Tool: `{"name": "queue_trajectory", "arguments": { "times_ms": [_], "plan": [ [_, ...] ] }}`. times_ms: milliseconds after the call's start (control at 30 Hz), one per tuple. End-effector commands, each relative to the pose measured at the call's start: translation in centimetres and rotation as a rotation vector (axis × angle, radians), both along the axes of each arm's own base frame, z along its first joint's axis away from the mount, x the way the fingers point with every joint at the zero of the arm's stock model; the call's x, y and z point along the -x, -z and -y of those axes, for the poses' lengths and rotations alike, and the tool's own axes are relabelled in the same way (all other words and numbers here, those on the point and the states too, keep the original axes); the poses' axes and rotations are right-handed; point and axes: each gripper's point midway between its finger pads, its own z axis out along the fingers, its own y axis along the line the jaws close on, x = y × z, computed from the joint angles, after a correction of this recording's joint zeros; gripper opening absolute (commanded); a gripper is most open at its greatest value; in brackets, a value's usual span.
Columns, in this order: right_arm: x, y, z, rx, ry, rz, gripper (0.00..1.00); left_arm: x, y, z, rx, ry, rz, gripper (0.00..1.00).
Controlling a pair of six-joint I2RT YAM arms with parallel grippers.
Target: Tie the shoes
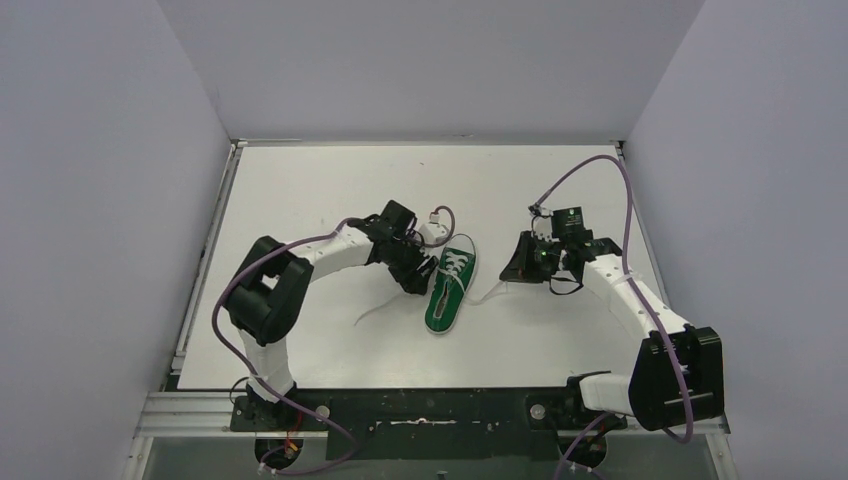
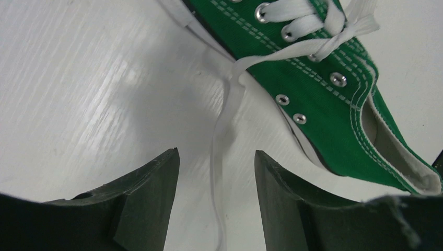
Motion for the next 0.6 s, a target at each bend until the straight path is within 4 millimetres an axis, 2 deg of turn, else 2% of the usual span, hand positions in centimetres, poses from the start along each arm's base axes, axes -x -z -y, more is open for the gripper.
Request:
{"name": "queue_trajectory", "arguments": {
  "times_ms": [0, 167, 267, 400, 433, 500, 567],
  "plan": [
    [-0.6, -2.3, -0.5, -0.03, -0.007, 0.069, 0.0, -2.2, 0.2, 1.2, -0.026, 0.016, 0.126, 0.53],
    [-0.5, -2.7, -0.5, -0.041, 0.006, 0.076, 0.0, -2.7, 2.2, 0.6, -0.074, -0.014, 0.176, 0.46],
    [-0.3, -2.7, -0.5, -0.045, 0.011, 0.074, 0.0, -2.9, 2.5, 1.3, -0.06, -0.012, 0.212, 0.44],
    [-0.1, -3.1, -0.5, -0.048, 0.018, 0.081, 0.0, -3.1, 3.6, 2.1, -0.09, -0.011, 0.261, 0.31],
    [-0.1, -3.1, -0.5, -0.049, 0.019, 0.08, 0.0, -3.0, 3.8, 2.3, -0.085, -0.016, 0.265, 0.32],
    [-0.1, -3.4, -0.5, -0.052, 0.02, 0.087, 0.0, -2.8, 4.1, 2.7, -0.065, -0.022, 0.272, 0.43],
    [-0.1, -3.6, -0.5, -0.053, 0.021, 0.089, 0.0, -2.2, 4.5, 2.6, -0.056, -0.019, 0.266, 0.49]
  ]
}}
